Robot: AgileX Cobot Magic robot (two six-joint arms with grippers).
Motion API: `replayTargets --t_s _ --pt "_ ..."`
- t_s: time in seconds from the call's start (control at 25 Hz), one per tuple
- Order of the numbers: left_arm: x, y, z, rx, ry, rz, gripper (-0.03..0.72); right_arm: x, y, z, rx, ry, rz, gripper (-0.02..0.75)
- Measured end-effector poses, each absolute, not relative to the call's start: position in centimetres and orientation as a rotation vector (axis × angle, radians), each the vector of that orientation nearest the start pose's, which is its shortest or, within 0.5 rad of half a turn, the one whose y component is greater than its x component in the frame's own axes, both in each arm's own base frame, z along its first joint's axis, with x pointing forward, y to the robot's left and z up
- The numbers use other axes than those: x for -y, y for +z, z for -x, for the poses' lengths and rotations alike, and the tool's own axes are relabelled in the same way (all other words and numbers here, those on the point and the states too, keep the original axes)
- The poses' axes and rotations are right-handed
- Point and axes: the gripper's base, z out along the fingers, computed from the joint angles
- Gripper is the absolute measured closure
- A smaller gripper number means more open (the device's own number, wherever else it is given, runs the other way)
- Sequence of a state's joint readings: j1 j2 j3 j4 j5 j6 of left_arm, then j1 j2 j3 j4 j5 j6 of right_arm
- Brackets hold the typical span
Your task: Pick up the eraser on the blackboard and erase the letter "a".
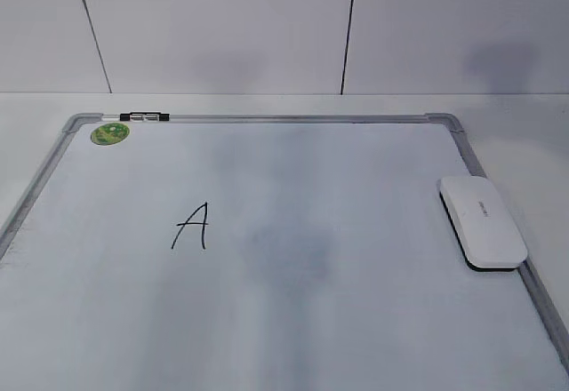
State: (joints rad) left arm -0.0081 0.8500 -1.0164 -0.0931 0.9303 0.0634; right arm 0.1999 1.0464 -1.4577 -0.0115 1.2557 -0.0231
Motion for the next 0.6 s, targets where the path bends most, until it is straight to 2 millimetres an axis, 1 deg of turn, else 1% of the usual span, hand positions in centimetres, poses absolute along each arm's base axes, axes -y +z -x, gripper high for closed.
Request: replayTargets --t_s 0.2,0.44,0.6 --pt "1.1 37.6 -12.5 -2.206 -0.133 -0.047 0.17 -2.8 43.6 -14.1 -2.286 0.075 0.26 0.155" --pt "1.1 36.0 -10.3 -2.132 -0.148 -0.036 0.17 -1.9 40.8 -10.1 -2.202 0.08 0.254 0.155" --pt "1.1 35.1 -8.7 -2.099 -0.151 -0.035 0.169 -1.5 39.2 -7.9 -2.158 0.073 0.269 0.155"
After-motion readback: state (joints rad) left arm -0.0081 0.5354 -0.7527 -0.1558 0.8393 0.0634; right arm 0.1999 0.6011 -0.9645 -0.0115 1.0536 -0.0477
